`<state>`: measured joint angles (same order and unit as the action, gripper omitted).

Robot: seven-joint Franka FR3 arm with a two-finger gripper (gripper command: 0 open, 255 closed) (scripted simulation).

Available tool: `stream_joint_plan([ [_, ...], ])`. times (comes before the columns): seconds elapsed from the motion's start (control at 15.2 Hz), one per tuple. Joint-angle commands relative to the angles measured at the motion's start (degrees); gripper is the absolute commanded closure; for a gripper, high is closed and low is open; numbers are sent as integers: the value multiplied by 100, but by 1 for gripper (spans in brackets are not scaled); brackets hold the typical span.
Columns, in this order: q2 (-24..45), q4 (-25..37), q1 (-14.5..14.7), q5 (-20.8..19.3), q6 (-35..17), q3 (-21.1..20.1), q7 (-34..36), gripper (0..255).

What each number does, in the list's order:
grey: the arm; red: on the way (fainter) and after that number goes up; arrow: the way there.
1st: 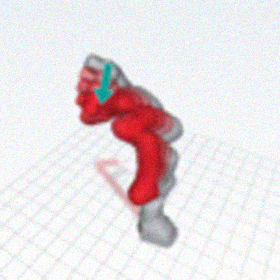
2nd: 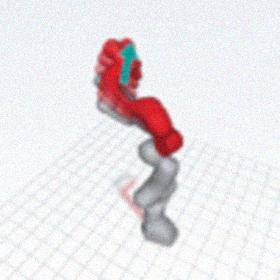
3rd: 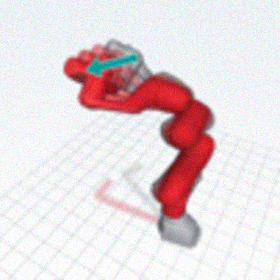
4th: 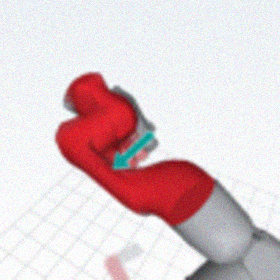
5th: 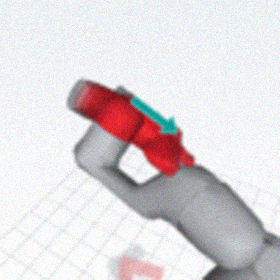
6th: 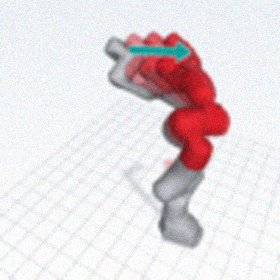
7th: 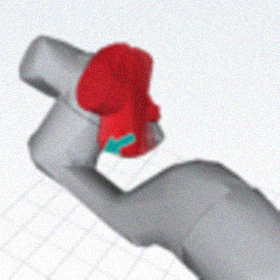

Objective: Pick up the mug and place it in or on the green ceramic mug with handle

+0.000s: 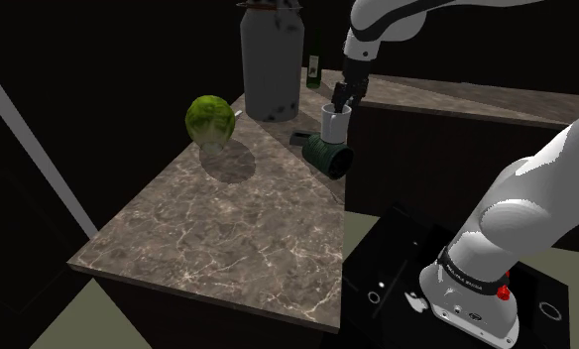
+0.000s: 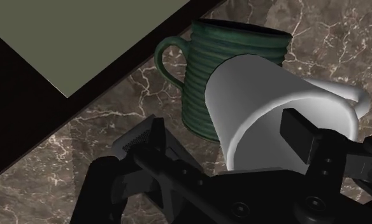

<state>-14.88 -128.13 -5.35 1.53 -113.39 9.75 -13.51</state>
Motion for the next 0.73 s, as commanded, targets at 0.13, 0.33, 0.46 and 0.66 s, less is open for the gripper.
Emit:
stream_joint_plan([
  [0.13, -109, 538, -12, -25, 648, 2, 14, 0],
  [0.33, -109, 537, -12, -25, 648, 2, 14, 0],
  [0.46, -109, 538, -12, -25, 648, 2, 14, 0],
  [0.66, -109, 538, -12, -25, 648, 2, 14, 0],
])
